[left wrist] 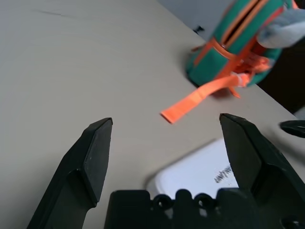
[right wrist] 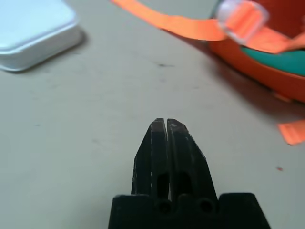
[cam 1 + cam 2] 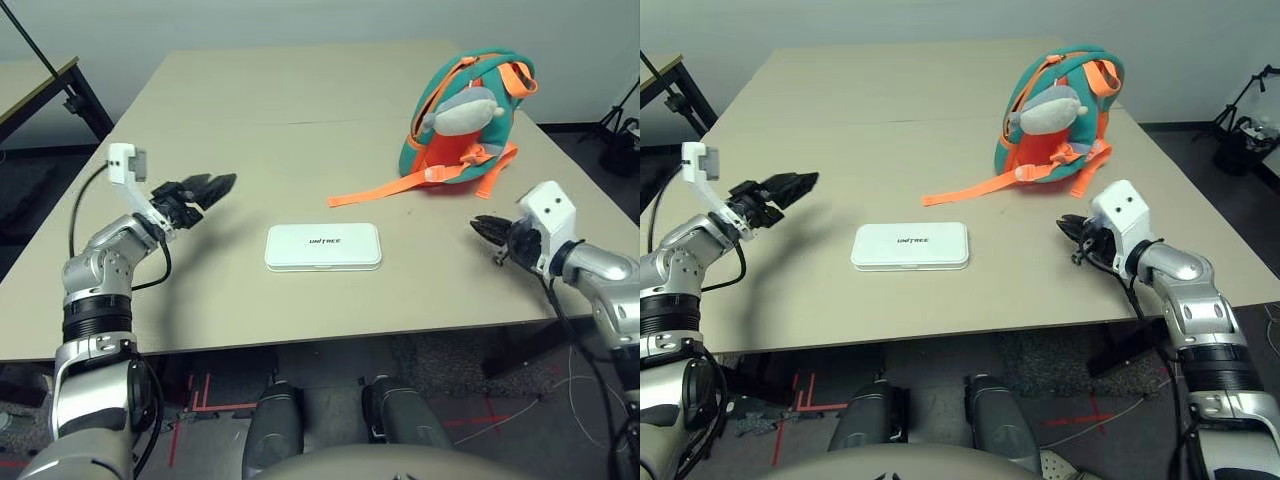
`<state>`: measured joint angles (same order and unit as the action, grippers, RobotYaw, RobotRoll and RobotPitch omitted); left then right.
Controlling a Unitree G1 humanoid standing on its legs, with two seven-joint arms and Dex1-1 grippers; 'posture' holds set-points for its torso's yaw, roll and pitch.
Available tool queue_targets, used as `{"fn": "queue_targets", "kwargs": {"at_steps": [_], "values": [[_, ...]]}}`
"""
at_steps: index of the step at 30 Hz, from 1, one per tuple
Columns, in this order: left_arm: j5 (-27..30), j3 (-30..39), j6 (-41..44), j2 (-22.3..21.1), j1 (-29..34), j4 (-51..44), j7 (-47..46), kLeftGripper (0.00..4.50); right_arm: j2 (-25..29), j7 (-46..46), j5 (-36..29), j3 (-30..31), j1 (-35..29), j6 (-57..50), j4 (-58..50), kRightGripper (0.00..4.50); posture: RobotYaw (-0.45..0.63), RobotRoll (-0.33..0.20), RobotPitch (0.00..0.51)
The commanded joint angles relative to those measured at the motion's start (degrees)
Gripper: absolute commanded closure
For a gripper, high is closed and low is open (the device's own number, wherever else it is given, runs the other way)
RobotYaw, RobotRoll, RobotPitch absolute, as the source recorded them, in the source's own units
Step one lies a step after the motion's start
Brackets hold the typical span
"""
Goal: Put the pencil case into the backpack and zip it.
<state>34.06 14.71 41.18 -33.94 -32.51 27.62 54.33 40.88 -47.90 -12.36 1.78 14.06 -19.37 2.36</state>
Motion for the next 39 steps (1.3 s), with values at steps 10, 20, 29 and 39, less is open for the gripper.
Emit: {"fn": "queue_targets", "kwargs": {"at_steps": [10,20,29,39], "values": [[-5.0,-11.9,9.1,-4.4,-8.5,16.1,19.3,0.00,-3.6,-6.7,5.5,10.5,11.1,0.7,3.6,4.47,-0.19,0.000,0.000],[-12.2,-17.3,7.6,-3.5,-10.9,26.6,25.5,0.00,-4.2,-9.4,9.9,14.6,13.3,4.1,5.6,4.47,-0.20,0.000,0.014],[-16.5,-18.9,6.7,-1.5,-13.0,31.3,26.3,0.00,-5.0,-10.0,13.9,16.0,14.0,7.7,8.9,4.47,-0.19,0.000,0.019],[-18.7,-17.0,6.0,-0.5,-15.8,35.5,24.5,0.00,-6.9,-7.8,23.9,21.3,17.0,17.5,17.9,4.47,-0.19,0.000,0.017]]}}
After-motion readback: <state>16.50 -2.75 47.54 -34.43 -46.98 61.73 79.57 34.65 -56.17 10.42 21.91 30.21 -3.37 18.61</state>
